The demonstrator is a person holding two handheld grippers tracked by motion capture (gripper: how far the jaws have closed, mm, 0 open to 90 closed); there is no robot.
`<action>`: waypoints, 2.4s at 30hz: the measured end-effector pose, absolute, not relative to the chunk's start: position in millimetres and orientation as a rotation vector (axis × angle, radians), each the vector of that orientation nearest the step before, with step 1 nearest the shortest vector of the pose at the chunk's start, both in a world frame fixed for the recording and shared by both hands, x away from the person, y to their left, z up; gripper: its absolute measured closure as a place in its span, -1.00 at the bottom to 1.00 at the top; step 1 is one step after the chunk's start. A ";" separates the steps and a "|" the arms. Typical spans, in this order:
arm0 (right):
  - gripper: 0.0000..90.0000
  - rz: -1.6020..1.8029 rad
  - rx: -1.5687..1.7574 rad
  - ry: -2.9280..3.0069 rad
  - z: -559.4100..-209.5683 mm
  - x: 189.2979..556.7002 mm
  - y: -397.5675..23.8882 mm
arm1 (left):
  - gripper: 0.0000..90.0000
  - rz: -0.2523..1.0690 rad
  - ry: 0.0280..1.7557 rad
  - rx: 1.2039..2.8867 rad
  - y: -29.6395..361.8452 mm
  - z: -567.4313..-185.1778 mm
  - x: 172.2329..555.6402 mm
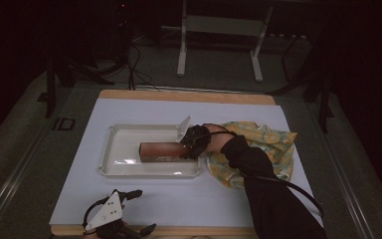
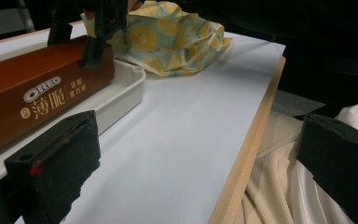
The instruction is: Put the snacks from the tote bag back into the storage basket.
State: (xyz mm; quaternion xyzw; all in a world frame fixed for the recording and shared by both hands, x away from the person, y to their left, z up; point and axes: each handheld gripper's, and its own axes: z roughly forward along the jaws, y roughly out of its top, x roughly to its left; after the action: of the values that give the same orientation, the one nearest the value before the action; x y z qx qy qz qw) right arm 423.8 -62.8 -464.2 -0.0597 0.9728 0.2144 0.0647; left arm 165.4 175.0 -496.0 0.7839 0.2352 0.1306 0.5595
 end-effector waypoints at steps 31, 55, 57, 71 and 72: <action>-0.28 0.721 -0.079 2.936 -452.6 428.5 -69.7 | -1.00 0.307 0.556 1.844 175.3 -495.8 166.2; -0.74 0.954 0.227 2.801 -399.1 417.1 -113.3 | -1.00 0.310 0.564 1.840 175.1 -495.6 166.7; -0.70 0.963 0.239 2.785 -398.5 415.9 -116.0 | -1.00 0.309 0.565 1.841 175.1 -495.6 166.8; -0.70 1.061 0.348 2.731 -398.3 402.2 -160.0 | -1.00 0.305 0.573 1.842 174.6 -495.9 167.7; -0.69 1.067 0.365 2.733 -398.4 401.3 -163.2 | -1.00 0.304 0.573 1.842 174.4 -495.9 167.7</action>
State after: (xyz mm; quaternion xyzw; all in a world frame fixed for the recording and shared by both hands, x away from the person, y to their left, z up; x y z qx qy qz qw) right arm 401.3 -163.2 -398.4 0.1230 0.9205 0.3592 0.0922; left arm 167.7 174.4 -495.9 0.7816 0.2431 0.1288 0.5598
